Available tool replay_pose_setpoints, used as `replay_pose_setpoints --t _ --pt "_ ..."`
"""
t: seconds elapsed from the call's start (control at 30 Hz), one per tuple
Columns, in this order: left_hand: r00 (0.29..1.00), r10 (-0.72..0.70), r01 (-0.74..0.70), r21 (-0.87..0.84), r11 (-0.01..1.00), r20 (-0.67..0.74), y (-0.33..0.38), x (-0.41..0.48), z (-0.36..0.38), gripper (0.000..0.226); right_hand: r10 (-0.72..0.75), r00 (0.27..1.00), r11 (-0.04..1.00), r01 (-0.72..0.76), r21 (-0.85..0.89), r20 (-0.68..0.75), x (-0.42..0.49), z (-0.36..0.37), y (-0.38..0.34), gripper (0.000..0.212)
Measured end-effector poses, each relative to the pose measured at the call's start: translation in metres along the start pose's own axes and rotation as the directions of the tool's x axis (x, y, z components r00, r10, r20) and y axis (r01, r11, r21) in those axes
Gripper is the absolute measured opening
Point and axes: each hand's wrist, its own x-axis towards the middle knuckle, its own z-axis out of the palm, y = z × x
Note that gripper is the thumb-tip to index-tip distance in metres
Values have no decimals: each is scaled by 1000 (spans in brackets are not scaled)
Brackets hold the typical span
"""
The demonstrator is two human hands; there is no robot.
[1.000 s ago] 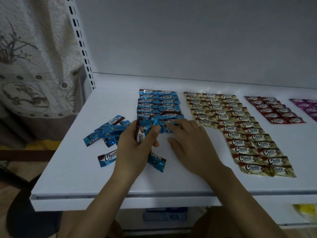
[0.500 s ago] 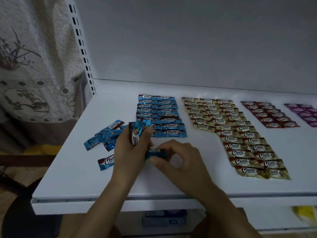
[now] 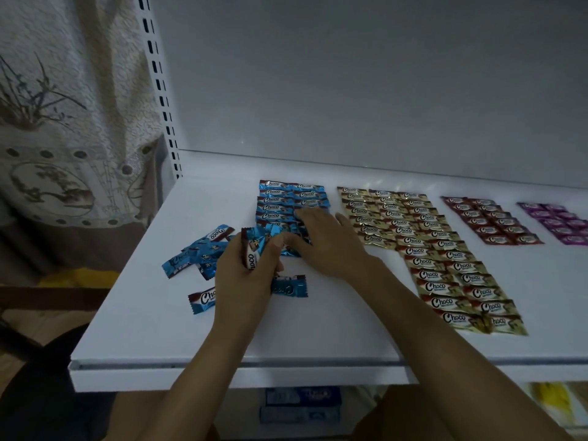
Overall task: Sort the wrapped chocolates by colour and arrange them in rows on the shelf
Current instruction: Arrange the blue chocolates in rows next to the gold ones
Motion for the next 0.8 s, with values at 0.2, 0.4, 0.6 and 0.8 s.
replay_pose_setpoints --t 0.2,0.4,0.6,0.8 --pt "1000 6 -6 27 1000 8 -3 1 0 14 6 998 998 -2 66 -59 1 -1 -2 65" --pt "1000 27 -27 12 1000 -2 -3 0 0 7 147 971 641 52 766 -189 -41 -30 -27 47" --pt "995 101 -101 40 994 0 -2 0 0 6 30 998 434 32 900 -50 -84 -33 -31 9" --pt "957 287 -282 87 955 -45 7 -5 -5 9 91 982 449 106 887 -164 -96 -25 -8 3"
